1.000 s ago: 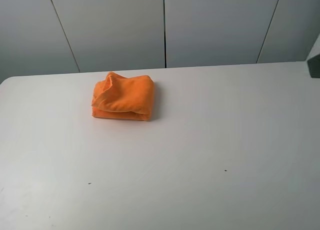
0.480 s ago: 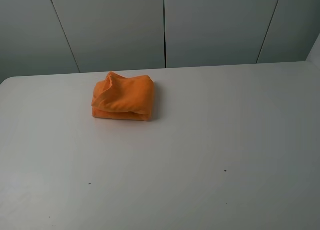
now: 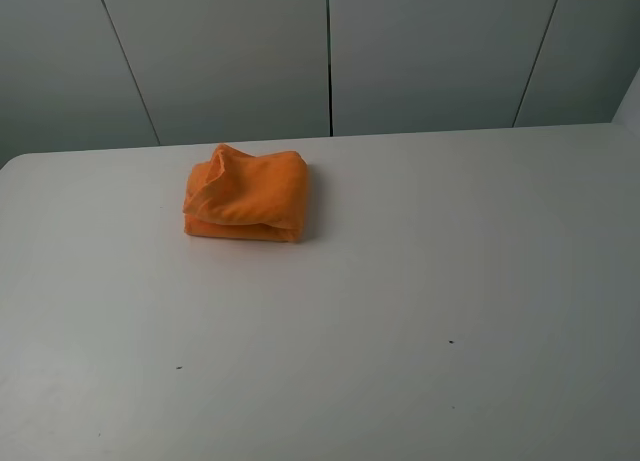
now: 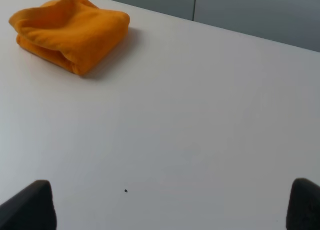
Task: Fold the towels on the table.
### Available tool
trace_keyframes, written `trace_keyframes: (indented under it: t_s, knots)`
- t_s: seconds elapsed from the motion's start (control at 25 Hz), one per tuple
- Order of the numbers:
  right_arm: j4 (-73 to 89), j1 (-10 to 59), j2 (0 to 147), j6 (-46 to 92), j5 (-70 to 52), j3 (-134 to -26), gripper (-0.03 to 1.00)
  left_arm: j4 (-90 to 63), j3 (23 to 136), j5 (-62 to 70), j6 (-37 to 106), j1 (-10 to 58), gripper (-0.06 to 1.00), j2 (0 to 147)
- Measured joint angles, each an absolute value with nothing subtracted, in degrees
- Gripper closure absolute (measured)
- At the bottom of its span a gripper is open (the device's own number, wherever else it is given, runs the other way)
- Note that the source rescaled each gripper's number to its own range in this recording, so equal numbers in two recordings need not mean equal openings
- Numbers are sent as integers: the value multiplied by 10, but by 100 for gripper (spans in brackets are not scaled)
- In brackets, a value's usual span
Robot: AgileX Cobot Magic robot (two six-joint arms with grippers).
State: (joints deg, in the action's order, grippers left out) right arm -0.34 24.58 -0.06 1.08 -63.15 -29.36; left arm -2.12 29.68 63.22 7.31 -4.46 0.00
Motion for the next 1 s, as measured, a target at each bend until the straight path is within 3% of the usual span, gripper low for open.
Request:
trace_keyframes:
  t_s: [0.4,1.0]
  knots:
    - [6,234,-1,-16,-630,-294,-3,12,296,625,-8,-46,-5,0]
    - [8,21,-1,-11,-630,-294,-3,13,296,624,-8,-46,-5,0]
